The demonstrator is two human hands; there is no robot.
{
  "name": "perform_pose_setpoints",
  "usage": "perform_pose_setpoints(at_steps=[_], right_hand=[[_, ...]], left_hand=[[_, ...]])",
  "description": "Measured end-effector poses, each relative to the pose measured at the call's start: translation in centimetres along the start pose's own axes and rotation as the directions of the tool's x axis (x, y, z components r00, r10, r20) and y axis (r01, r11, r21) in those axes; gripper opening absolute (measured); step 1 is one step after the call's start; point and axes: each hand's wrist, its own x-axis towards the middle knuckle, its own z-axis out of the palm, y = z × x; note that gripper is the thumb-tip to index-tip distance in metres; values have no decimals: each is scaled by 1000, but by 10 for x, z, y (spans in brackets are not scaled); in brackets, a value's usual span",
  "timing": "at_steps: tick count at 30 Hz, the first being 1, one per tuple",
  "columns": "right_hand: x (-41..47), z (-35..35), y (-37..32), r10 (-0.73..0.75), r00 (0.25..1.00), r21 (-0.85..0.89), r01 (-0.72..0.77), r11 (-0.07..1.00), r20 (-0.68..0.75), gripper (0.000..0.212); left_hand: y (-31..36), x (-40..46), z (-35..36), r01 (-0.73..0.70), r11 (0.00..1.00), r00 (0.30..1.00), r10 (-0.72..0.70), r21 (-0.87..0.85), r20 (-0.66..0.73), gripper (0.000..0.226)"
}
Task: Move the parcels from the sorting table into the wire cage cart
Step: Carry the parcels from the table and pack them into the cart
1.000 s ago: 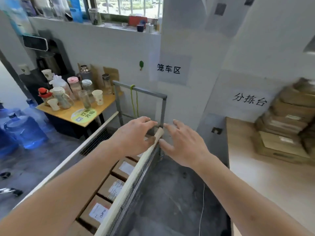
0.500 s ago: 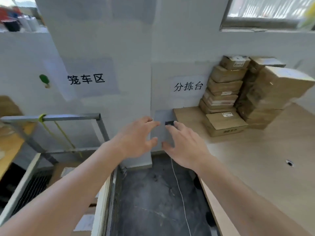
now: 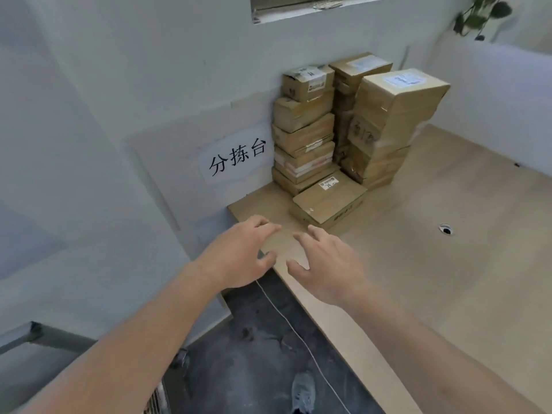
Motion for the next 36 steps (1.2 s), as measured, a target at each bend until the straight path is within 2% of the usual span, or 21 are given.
perform_pose_setpoints(at_steps=[9, 17, 21, 26, 32, 36], right_hand=[[92, 13, 77, 113, 990, 34, -116, 993, 87, 62], [162, 24, 118, 252, 956, 26, -259, 966, 150, 59], [206, 45, 129, 345, 919, 33, -357, 934, 190, 56], [256, 77, 139, 469, 850, 60, -495, 867, 239, 57], [291, 109, 150, 577, 775, 102, -616, 781, 257, 64], [293, 126, 153, 614, 730, 204, -678, 706, 301, 66]], left_hand=[[-15, 126, 35, -32, 999, 988, 32, -3, 148, 55], [-43, 226, 58, -101, 995, 965, 101, -13, 243, 54], [-71, 282, 82, -125, 991, 941, 131, -39, 312, 49], [-106, 346, 122, -138, 987, 902, 161, -87, 400, 29], [-131, 388, 156, -187, 982, 864, 181, -33, 471, 38], [-133, 395, 167, -149, 976, 840, 209, -157, 500, 48]])
